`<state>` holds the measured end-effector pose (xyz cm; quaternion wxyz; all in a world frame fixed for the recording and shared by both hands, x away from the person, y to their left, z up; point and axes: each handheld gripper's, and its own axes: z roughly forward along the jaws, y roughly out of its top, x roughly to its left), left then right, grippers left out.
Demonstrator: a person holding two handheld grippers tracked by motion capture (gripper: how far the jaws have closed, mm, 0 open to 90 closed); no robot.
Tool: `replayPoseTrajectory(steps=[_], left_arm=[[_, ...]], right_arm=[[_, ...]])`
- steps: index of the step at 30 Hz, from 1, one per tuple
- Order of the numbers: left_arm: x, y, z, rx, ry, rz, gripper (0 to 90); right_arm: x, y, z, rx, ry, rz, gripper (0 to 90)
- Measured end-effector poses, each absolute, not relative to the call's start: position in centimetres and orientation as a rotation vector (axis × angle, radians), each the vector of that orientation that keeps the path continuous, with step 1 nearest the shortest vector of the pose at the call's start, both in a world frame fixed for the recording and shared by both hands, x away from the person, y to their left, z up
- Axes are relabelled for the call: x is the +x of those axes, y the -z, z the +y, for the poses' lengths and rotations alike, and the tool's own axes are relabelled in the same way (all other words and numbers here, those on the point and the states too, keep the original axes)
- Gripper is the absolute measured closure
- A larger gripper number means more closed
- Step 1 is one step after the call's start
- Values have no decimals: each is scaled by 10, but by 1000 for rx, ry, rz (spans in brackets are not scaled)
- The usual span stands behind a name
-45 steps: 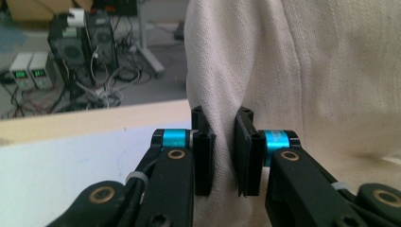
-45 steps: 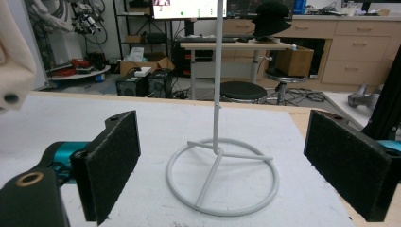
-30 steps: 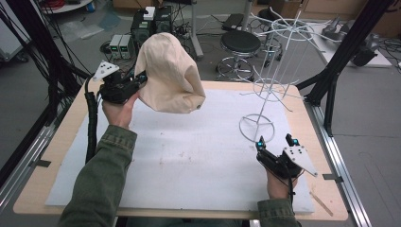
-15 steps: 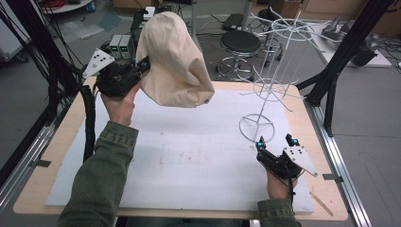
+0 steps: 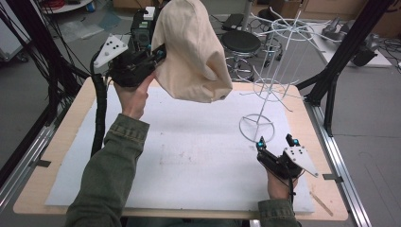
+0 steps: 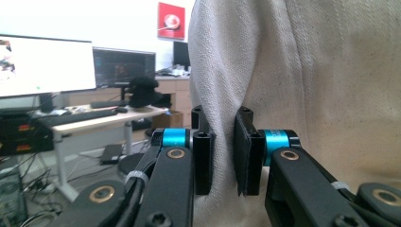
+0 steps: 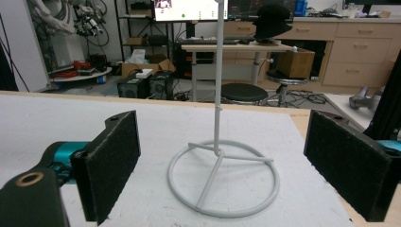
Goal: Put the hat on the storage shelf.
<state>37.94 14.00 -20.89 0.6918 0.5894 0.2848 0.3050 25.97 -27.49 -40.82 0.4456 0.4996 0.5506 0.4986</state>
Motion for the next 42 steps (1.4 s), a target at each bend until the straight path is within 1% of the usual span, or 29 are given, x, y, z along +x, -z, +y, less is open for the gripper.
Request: replayPoseTrajectory(steps=[5, 15, 20, 26, 38, 42], left_arm=[[382, 199, 127, 1319, -672, 599, 794], [389, 162, 84, 1344, -655, 507, 795], [390, 151, 62, 1347, -651, 472, 795], [397, 145, 41, 1370, -634, 447, 795], [413, 140, 10, 1401, -610, 459, 794], [417, 145, 0, 1428, -632, 471, 794]], right_arm=[[260, 408, -275, 1231, -1233, 1365, 107], [260, 408, -275, 1234, -1238, 1365, 107], [259, 408, -276, 1233, -1241, 1362, 107], [259, 408, -276, 1233, -1245, 1363, 107], [259, 408, -276, 1231, -1249, 1370, 107], [259, 408, -277, 1230, -1248, 1374, 107]])
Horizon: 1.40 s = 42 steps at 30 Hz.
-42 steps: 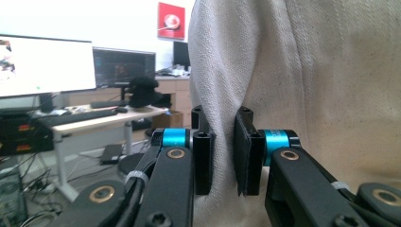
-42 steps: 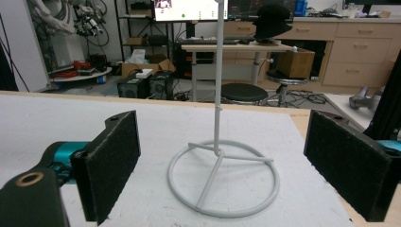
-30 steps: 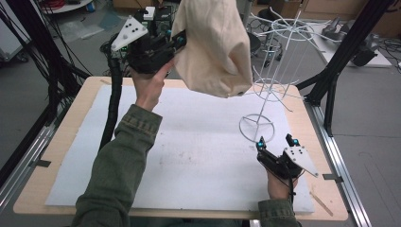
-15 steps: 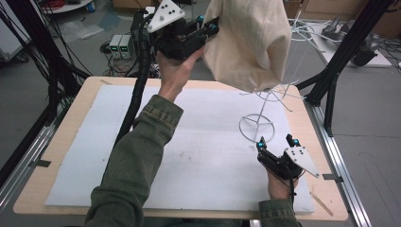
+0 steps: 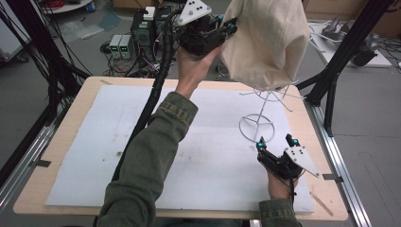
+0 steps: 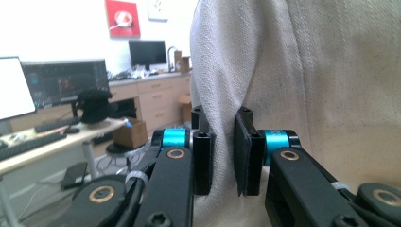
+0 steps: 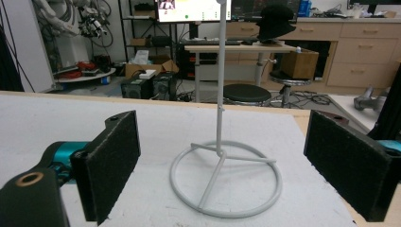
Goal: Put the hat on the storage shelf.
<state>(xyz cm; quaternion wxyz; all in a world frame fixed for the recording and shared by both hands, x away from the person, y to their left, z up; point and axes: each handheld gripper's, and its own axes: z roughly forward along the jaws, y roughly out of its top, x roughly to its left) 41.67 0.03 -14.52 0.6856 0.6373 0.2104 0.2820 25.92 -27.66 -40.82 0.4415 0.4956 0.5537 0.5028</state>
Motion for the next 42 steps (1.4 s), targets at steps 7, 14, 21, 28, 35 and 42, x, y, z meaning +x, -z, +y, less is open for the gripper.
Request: replayPoseTrajectory(steps=[7, 14, 21, 28, 35, 42], left_arm=[[425, 161, -19, 1532, -701, 463, 794], [427, 176, -28, 1575, -702, 442, 795], [428, 184, -27, 1599, -712, 437, 794], [427, 191, -22, 1597, -678, 439, 690], [427, 194, -19, 1565, -631, 460, 456], [427, 197, -12, 1534, -606, 483, 313]], right_arm=[[259, 408, -275, 1219, -1253, 1379, 107], [259, 408, -276, 1221, -1256, 1381, 107], [260, 408, -275, 1223, -1260, 1382, 107], [260, 408, -276, 1223, -1255, 1379, 107], [260, 408, -276, 1224, -1252, 1378, 107], [260, 408, -275, 1223, -1255, 1377, 107]])
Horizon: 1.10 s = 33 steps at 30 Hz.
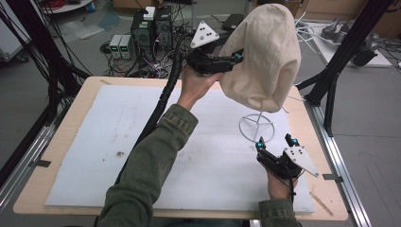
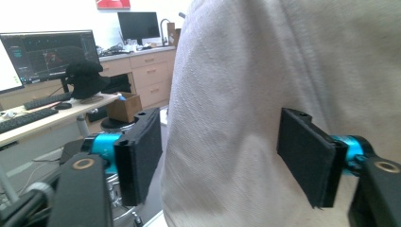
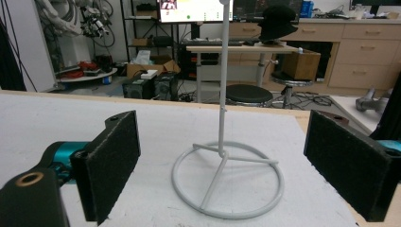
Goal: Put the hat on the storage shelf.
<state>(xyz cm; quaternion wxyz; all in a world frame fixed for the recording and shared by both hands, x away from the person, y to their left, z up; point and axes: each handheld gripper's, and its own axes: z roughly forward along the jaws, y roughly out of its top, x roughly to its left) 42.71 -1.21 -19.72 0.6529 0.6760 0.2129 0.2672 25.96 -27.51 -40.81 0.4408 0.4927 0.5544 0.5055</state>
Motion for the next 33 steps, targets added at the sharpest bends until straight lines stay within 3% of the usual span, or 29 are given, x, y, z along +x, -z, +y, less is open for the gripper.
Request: replayPoseTrajectory(steps=[8, 33], left_arm=[[422, 190, 2, 1493, -618, 489, 250], [388, 187, 98, 1354, -791, 578, 229]], right_arm=[[260, 408, -275, 1225, -1255, 1377, 107], [258, 408, -273, 1224, -1261, 1364, 106]])
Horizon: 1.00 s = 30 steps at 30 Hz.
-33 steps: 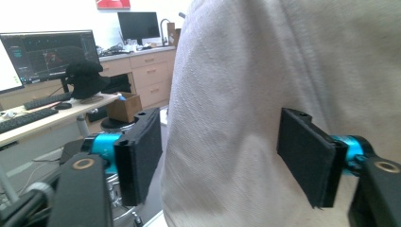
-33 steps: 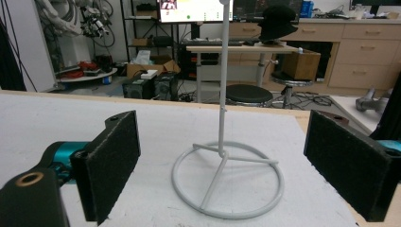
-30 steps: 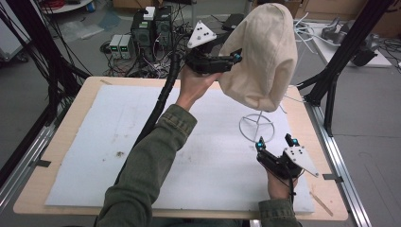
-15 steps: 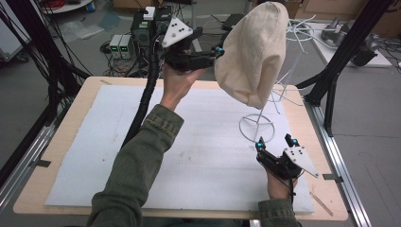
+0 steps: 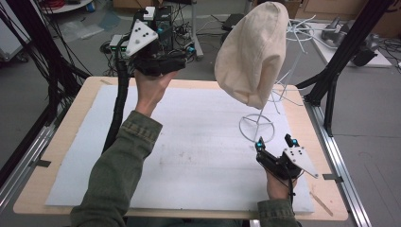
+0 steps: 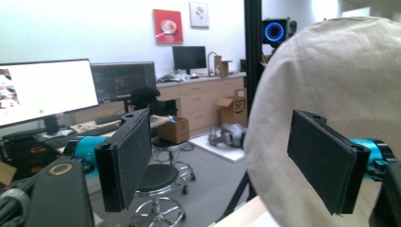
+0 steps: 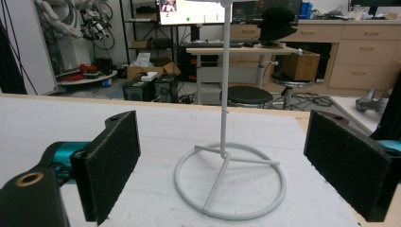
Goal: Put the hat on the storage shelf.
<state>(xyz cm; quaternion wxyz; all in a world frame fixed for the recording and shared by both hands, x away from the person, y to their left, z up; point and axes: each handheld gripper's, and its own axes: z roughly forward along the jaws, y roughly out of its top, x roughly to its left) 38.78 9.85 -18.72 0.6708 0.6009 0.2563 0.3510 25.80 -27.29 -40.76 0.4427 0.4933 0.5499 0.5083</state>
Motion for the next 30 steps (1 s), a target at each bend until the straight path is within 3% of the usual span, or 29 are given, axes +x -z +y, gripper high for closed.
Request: replayPoseTrajectory(steps=[15, 30], left_arm=[[354, 203, 160, 1298, -890, 621, 228], [333, 220, 200, 1235, -896, 676, 227]], right_arm=[[257, 407, -272, 1227, -1260, 1359, 106], [257, 408, -272, 1229, -1261, 1356, 106]])
